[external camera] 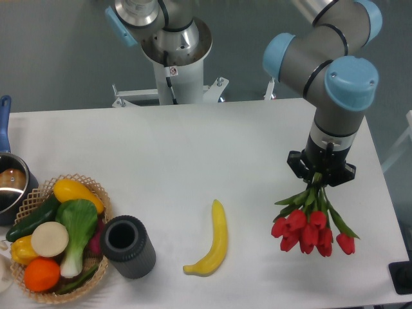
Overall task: Insert the flowers into the vase
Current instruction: 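Carry the red tulip bunch in the gripper toward the dark grey vase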
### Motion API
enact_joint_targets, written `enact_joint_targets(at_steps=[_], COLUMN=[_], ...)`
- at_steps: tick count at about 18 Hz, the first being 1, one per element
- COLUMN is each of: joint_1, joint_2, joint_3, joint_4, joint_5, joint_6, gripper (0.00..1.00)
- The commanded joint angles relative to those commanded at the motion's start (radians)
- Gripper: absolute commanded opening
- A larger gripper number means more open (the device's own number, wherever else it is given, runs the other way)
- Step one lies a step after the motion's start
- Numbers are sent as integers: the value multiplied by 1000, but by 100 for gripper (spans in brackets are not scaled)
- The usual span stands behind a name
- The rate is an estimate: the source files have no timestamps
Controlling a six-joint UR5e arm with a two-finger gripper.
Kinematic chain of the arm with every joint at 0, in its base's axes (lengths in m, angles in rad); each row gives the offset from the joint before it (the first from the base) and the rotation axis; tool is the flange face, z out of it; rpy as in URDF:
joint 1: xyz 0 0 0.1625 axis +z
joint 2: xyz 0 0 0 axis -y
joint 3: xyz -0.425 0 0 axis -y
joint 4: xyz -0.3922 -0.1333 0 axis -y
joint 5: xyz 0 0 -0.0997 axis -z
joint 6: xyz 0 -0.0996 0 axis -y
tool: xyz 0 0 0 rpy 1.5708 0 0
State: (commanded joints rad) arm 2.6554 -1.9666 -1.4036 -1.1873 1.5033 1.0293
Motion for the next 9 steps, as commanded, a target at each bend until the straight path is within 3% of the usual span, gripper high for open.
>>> enact_joint_targets(at_steps=[3,7,9], joint_1=[-15,-8,-8], joint_2=[3,46,69], joint_3=[-2,-3,-8], joint_4=[2,17,63], joint_5=[-35,-171,-268], joint_6=[-11,-43,-44], gripper=[0,0,0])
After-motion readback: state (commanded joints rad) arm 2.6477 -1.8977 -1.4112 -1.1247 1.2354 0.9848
